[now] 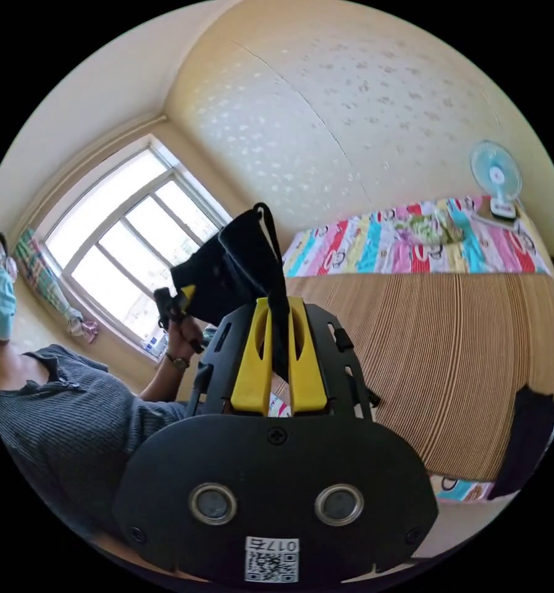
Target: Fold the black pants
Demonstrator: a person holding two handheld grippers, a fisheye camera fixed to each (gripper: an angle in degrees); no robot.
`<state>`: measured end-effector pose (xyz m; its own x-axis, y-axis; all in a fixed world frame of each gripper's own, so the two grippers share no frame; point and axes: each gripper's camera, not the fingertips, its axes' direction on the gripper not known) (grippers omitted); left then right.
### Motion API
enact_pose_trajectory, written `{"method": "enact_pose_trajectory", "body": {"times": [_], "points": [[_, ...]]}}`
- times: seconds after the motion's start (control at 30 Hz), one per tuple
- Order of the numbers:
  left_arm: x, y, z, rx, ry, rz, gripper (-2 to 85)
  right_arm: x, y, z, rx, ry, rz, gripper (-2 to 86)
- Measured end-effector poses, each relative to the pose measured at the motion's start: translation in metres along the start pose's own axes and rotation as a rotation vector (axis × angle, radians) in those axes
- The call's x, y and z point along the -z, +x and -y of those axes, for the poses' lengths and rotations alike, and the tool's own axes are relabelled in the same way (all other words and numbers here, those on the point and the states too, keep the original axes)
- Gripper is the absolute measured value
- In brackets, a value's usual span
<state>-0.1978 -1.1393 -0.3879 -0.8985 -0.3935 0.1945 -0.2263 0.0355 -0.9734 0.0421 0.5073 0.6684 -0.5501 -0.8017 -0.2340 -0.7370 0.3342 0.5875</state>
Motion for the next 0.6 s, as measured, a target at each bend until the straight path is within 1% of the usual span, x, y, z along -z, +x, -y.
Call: {"method": "enact_pose_trajectory", "body": {"times": [0.1, 0.17, 0.23, 0.3, 0.37, 0.43, 0.47, 0.53, 0.57, 0.6], "points": [[0.002, 0.035, 0.02, -0.076, -0.038, 0.013, 5.0, 0.003, 0.023, -0.034, -0.106, 0.012, -0.017, 3.0], [-0.004, 0.056, 0.03, -0.11, -0.087, 0.027, 5.0, 0.014, 0.026, -0.048, -0.18, 0.036, -0.065, 2.6], [-0.024, 0.081, 0.043, -0.146, -0.202, 0.061, 5.0, 0.051, 0.022, -0.053, -0.251, 0.08, -0.222, 2.2], [-0.04, 0.101, 0.048, -0.179, -0.257, 0.043, 5.1, 0.093, 0.018, -0.05, -0.274, 0.163, -0.332, 2.1], [-0.055, 0.117, 0.052, -0.161, -0.264, -0.056, 5.2, 0.147, 0.011, -0.041, -0.273, 0.277, -0.392, 2.0], [-0.072, 0.131, 0.054, -0.061, -0.219, -0.244, 5.4, 0.225, -0.013, -0.022, -0.213, 0.472, -0.467, 1.9], [-0.077, 0.136, 0.055, -0.047, -0.219, -0.293, 5.5, 0.243, -0.022, -0.017, -0.189, 0.522, -0.484, 1.9], [-0.09, 0.156, 0.065, -0.019, -0.243, -0.431, 5.7, 0.305, -0.067, 0.002, -0.055, 0.718, -0.505, 1.9], [-0.09, 0.162, 0.07, -0.021, -0.247, -0.455, 5.7, 0.317, -0.08, 0.007, -0.001, 0.767, -0.502, 1.9], [-0.085, 0.176, 0.082, -0.038, -0.246, -0.488, 5.7, 0.337, -0.107, 0.015, 0.122, 0.853, -0.494, 2.0]]}}
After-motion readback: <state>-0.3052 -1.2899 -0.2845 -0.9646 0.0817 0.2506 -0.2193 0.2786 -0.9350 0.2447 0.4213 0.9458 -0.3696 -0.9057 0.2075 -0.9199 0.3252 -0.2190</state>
